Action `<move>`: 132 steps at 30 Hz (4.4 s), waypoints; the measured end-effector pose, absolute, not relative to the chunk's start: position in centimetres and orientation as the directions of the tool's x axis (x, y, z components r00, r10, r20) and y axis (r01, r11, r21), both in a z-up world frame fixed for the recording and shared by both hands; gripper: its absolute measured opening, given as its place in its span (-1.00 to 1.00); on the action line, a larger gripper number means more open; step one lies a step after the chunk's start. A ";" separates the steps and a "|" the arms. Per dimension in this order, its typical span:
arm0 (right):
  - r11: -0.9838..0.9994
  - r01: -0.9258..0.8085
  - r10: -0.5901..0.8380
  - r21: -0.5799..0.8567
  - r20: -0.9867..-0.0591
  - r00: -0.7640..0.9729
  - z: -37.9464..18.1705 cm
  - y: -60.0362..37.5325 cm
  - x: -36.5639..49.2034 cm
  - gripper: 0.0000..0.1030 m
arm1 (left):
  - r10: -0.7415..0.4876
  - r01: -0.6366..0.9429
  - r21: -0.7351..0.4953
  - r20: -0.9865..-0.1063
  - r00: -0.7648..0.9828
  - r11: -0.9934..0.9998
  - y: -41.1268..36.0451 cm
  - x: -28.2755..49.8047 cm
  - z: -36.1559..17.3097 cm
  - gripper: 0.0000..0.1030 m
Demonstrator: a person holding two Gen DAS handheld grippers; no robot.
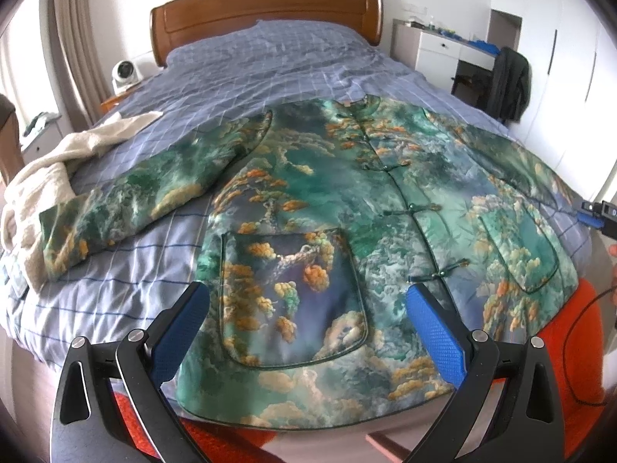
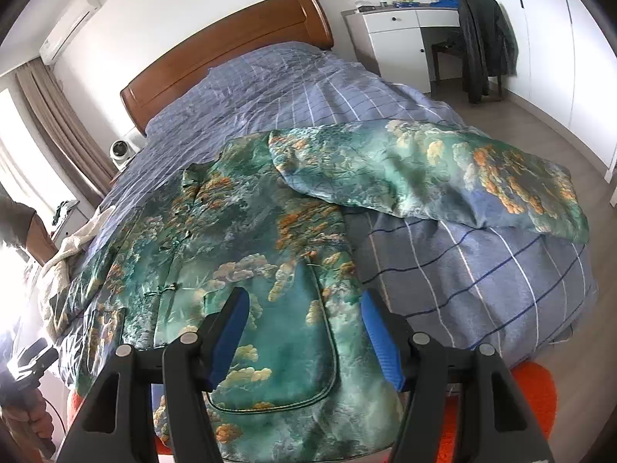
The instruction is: Fold large clothes
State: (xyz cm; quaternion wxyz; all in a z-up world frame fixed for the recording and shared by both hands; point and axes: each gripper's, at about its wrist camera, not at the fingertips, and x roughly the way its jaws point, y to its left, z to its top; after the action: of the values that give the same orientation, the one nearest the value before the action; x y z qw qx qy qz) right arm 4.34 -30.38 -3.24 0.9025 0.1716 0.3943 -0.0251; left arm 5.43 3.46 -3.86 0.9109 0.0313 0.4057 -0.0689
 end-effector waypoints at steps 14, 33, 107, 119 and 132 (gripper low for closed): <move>0.928 0.224 0.069 0.299 -0.728 0.682 -4.6 -32.0 4.6 0.20 | -0.098 0.180 0.024 -0.766 0.635 0.983 1.9 6.6 -4.3 0.98; 0.932 0.249 0.018 0.263 -0.721 0.693 -3.3 -33.0 4.8 0.20 | -0.131 0.202 0.000 -0.761 0.635 0.979 1.3 7.2 -4.5 0.98; 0.976 -0.120 0.212 0.180 -0.685 0.697 -7.8 -11.1 23.4 -0.68 | -0.170 0.048 -0.173 -0.813 0.556 0.984 6.3 9.3 -7.2 0.98; 0.943 -0.210 0.332 0.257 -0.690 0.643 -8.7 -11.6 14.2 0.20 | -0.495 0.276 -0.411 -0.708 0.504 0.869 -0.6 18.4 -5.7 0.98; 0.945 -0.144 0.307 0.294 -0.641 0.703 -6.8 -18.3 4.5 0.20 | -0.340 0.280 -0.247 -0.866 0.365 0.928 -10.7 29.4 -11.0 -0.81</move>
State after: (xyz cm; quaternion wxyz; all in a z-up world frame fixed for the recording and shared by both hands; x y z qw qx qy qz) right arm 4.51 -18.29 -6.80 0.9161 0.1117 0.3649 0.1230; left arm 29.43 -10.73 -11.04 0.8257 -0.0284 0.5312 -0.1879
